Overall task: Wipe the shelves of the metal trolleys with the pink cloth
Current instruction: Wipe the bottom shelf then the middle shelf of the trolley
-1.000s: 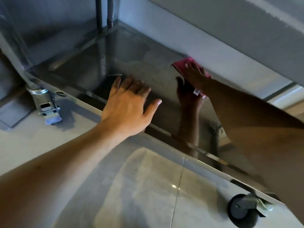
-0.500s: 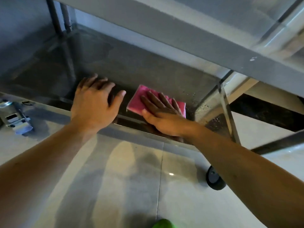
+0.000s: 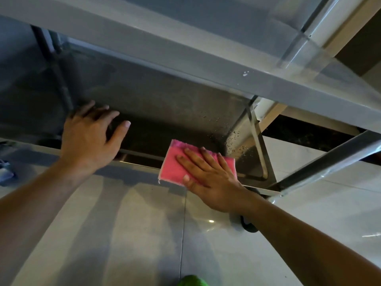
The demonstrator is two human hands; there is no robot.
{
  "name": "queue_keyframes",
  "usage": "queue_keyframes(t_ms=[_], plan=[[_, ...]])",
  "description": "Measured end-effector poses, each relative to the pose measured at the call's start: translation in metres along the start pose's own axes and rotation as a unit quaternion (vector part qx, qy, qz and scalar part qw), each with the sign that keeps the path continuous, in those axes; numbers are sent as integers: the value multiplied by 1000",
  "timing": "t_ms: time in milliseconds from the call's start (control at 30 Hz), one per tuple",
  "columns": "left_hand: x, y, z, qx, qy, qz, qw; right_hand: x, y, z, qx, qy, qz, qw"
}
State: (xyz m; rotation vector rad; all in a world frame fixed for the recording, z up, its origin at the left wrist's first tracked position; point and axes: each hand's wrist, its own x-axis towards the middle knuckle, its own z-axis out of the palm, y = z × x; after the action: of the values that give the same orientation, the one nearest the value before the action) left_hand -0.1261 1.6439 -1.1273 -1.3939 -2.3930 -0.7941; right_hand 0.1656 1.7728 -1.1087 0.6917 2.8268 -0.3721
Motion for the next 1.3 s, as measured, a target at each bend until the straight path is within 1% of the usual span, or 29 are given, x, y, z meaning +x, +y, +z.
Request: queue_keyframes(t_ms=[67,167,333,433,500,567,700,833,900,933,1000,1100,1200,1300], plan=[[-1,7,-2,4,-11,5,1000,12,9,-5,4,10,5,1000],[-5,27,-1,2,-17,30,999,38,29,-13,3,31,38,999],[-11,59,8,5,-38,54,998,106,61,-32,-19,44,92,995],[-12,61,10,-17,-72,42,996,148,83,-49,-24,50,111,992],[-12,57,11,-30,-89,26,995,173,94,-60,-19,41,120,992],[-10,56,11,-31,-92,18,995,192,104,-69,-14,37,139,990],[-8,56,14,-5,-100,31,994,214,114,-87,-2,60,172,983],[-7,58,13,15,-107,37,993,208,110,-86,-73,85,166,980],[-6,59,13,23,-111,40,993,203,104,-79,-81,109,168,976],[-6,60,13,24,-111,40,993,203,101,-79,-66,107,172,977],[-6,62,13,31,-108,38,993,200,97,-81,-23,70,190,979],[-4,67,15,77,-116,20,990,184,93,-72,-14,44,184,982],[0,71,19,117,-146,-1,982,144,74,-48,4,55,152,987],[0,74,23,122,-135,-7,983,85,55,-22,17,67,116,991]])
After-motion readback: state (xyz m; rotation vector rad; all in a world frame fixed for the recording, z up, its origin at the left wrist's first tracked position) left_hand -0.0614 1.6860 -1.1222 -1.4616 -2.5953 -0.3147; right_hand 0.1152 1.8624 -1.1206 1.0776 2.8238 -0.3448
